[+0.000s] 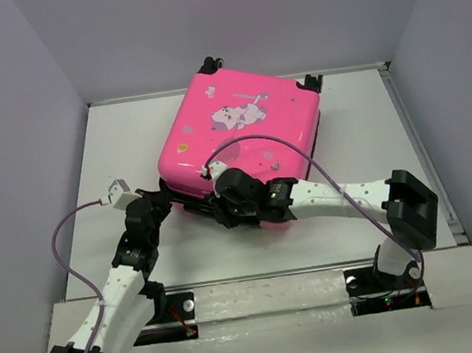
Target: Pack the luggage
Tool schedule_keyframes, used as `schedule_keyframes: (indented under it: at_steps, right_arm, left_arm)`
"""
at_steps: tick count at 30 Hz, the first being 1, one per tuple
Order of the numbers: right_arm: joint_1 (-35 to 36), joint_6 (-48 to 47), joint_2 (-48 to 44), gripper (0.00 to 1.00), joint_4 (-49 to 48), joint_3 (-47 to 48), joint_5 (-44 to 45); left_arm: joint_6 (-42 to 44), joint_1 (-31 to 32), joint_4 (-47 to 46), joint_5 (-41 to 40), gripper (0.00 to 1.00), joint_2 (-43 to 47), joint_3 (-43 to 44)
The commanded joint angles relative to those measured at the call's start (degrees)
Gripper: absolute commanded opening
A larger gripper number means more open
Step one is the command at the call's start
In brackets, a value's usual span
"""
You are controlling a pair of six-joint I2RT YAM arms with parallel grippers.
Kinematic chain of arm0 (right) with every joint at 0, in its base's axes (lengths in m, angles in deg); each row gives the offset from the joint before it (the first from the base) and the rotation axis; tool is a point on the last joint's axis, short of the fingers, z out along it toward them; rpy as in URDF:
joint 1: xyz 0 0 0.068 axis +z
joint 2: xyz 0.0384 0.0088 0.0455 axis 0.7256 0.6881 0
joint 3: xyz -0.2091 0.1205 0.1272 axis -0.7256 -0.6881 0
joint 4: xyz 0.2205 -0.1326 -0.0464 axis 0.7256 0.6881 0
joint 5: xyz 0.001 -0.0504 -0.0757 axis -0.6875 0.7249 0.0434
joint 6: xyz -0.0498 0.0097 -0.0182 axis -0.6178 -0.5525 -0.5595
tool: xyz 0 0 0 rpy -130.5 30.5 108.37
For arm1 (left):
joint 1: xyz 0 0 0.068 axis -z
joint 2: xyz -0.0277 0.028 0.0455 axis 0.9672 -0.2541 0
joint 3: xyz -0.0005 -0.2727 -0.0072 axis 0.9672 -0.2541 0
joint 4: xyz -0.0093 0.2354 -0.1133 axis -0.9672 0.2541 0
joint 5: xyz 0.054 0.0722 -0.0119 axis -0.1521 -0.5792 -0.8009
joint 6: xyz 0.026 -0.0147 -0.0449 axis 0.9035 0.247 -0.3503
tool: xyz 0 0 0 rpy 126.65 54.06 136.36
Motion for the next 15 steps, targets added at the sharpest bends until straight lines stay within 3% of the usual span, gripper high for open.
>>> schedule_keyframes:
  at_steps: [1,2,5,10,11,15]
  right_arm:
    - [1.01,1.28,-11.84,0.74,-16.26,-1.29,-11.89]
    - [1.01,0.58,-13.44,0.86,-13.70,-1.30,-11.55]
    - [-0.56,-1.10,-20.38,0.95,-8.15,-2.44,-7.87]
    - [-15.49,1.71,-31.02,0.97,-4.64,-7.09,-4.45]
    - [-17.42,1.89,-34.25,1.00,-3.32,-8.23,3.31]
    - [-27.70,0.93,-40.33,1.00,2.22,-10.43,15.59]
  left_arm:
    - [-1.64,6.14,0.14,20.05,0.06,0.26,1.12]
    - [-1.37,6.14,0.14,19.78,0.06,0.00,1.30]
    - [-0.75,6.14,-0.12,19.08,0.06,-0.01,1.21]
    - [0.65,6.22,0.23,18.46,0.06,0.52,1.12]
    - [1.00,6.22,0.31,18.46,0.06,0.43,1.12]
    - [2.58,6.22,0.67,18.19,0.06,0.70,0.86]
